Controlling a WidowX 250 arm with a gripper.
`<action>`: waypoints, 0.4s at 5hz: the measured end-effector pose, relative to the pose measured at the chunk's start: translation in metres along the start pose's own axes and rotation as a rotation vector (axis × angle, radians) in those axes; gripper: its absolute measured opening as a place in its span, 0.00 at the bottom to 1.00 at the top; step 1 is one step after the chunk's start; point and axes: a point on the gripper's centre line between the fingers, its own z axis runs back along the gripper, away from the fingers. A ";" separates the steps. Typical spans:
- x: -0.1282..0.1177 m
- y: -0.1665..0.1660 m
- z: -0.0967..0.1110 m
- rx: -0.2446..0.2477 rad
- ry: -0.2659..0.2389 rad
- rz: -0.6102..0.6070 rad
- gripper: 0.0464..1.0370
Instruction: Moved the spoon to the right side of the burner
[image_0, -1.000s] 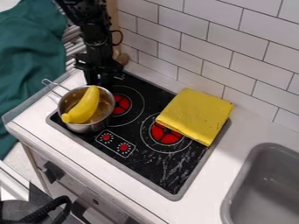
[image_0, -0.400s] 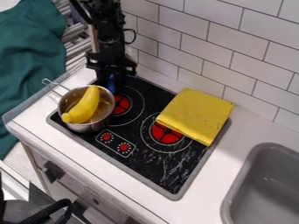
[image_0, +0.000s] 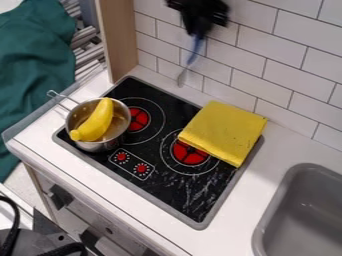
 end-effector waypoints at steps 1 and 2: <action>0.002 -0.009 0.024 0.006 -0.029 -0.004 0.12; -0.007 -0.011 0.030 0.014 -0.021 0.009 0.12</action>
